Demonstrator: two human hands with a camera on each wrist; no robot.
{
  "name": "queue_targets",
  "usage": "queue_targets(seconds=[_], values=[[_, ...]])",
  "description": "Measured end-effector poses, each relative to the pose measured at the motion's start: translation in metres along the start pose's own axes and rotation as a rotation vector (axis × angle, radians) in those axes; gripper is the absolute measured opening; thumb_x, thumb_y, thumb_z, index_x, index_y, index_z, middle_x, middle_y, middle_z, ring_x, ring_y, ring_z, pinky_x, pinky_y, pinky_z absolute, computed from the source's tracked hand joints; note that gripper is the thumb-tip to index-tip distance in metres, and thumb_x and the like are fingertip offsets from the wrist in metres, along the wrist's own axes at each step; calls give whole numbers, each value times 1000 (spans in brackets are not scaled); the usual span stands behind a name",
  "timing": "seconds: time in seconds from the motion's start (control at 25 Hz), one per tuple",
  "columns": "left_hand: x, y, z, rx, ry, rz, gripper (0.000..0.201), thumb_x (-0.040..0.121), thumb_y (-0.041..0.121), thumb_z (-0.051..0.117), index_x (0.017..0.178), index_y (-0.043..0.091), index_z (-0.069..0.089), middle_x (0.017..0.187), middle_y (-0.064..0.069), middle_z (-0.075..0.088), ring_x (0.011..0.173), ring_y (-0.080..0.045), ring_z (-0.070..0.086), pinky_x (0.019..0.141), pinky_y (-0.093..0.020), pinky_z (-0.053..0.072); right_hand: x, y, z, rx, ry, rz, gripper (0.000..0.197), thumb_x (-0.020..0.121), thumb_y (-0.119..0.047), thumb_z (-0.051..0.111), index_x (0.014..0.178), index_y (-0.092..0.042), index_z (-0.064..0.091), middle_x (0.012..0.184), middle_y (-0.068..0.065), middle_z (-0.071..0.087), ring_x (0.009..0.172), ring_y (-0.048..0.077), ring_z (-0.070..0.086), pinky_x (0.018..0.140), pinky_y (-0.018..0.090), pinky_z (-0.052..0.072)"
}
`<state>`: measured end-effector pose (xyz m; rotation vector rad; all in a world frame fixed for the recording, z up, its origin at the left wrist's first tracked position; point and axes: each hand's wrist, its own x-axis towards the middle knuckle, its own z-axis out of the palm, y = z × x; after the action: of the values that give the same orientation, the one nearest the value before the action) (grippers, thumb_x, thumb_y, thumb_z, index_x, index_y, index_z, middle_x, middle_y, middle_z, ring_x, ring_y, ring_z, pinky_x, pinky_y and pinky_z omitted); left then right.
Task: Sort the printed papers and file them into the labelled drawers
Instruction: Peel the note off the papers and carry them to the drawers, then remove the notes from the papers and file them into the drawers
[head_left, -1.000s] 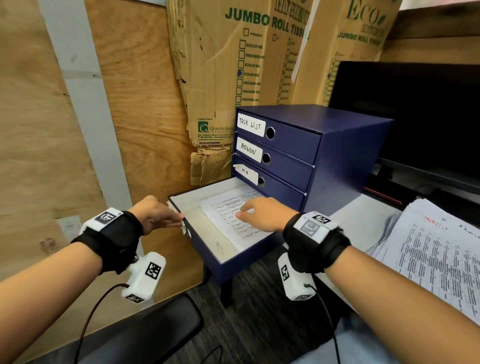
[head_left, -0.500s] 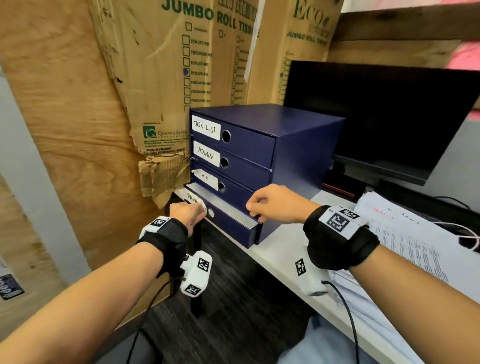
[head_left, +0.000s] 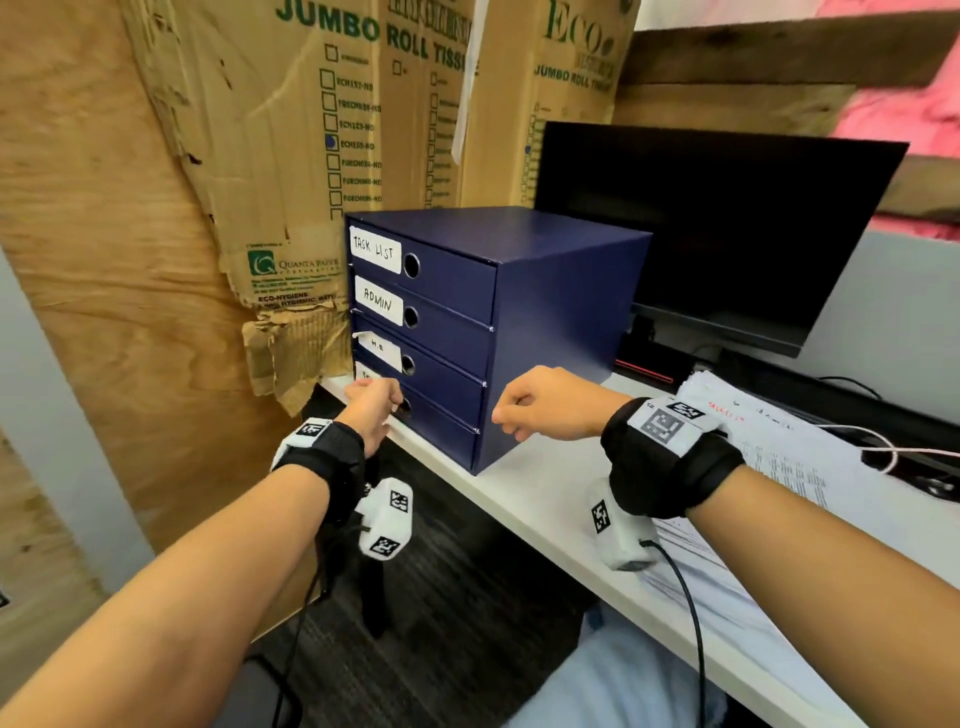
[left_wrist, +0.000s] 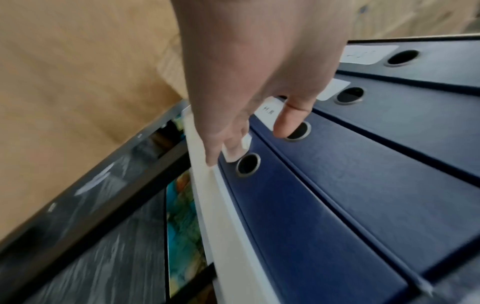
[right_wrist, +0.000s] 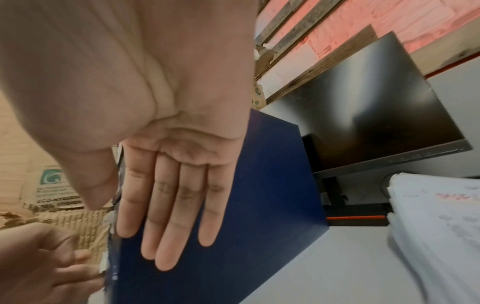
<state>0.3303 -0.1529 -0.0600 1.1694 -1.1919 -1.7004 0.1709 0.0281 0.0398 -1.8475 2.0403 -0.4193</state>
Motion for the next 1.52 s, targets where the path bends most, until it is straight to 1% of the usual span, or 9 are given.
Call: queue_targets(seconds=[0.08, 0.24, 0.4, 0.52, 0.68, 0.96, 1.08, 1.32, 1.52], values=[[-15, 8, 6, 197, 55, 194, 54, 82, 3, 50, 130, 12, 26, 109, -10, 48, 78, -17, 47, 77, -29, 44, -10, 11, -6, -49, 20, 28, 26, 95, -30, 54, 94, -10, 70, 83, -4, 71, 82, 13, 69, 71, 22, 48], [-89, 19, 50, 387, 263, 922, 49, 84, -2, 48, 131, 3, 34, 132, -17, 40, 120, -31, 42, 106, -31, 29, -35, 50, -29, -154, 118, 167, 28, 95, -31, 54, 96, -9, 72, 91, -5, 65, 90, 17, 58, 77, 26, 43], [-168, 32, 115, 526, -101, 1450, 45, 82, 0, 51, 127, 5, 46, 134, -9, 41, 129, -23, 33, 111, -23, 21, -59, 93, -55, -147, 243, 313, 28, 94, -29, 55, 96, -7, 71, 95, 4, 67, 93, 23, 60, 75, 27, 43], [-177, 36, 174, 573, -328, 1405, 37, 83, 1, 47, 117, 13, 54, 122, 1, 46, 117, -13, 36, 94, -6, 26, -83, 126, -80, -135, 403, 423, 21, 94, -23, 53, 88, -10, 69, 79, -1, 63, 84, 22, 58, 70, 24, 38], [-135, 18, 246, 673, -410, 1096, 32, 86, 0, 43, 108, 15, 61, 107, 6, 45, 112, -14, 34, 80, -7, 29, -117, 177, -99, -58, 677, 598, 22, 90, -24, 49, 95, -21, 71, 101, 9, 71, 96, 31, 65, 88, 38, 52], [-59, -2, 319, 1063, -264, 790, 35, 88, 6, 36, 99, 17, 68, 110, -8, 58, 111, -31, 43, 83, -32, 40, -113, 210, -97, -119, 913, 677, 18, 94, -18, 47, 105, -13, 60, 102, 11, 68, 99, 35, 60, 80, 37, 47], [-50, -16, 341, 1225, -212, 858, 30, 92, 16, 41, 115, 19, 61, 118, -3, 57, 115, -24, 43, 92, -31, 39, -88, 220, -78, -215, 864, 640, 6, 93, -16, 47, 98, -14, 49, 98, 10, 64, 96, 32, 58, 71, 35, 40], [-34, -45, 350, 1297, -272, 992, 39, 95, 23, 45, 133, 15, 44, 125, -3, 50, 116, -22, 41, 98, -31, 36, -68, 241, -46, -257, 514, 670, 38, 92, -18, 51, 128, -11, 43, 128, 11, 50, 119, 29, 45, 96, 35, 41], [-39, -62, 346, 1270, -285, 1074, 34, 90, 11, 56, 122, 18, 52, 116, 2, 52, 108, -19, 46, 89, -28, 40, -68, 249, -39, -222, 401, 730, 45, 93, -19, 52, 136, -12, 40, 136, 12, 42, 127, 29, 39, 102, 36, 39]])
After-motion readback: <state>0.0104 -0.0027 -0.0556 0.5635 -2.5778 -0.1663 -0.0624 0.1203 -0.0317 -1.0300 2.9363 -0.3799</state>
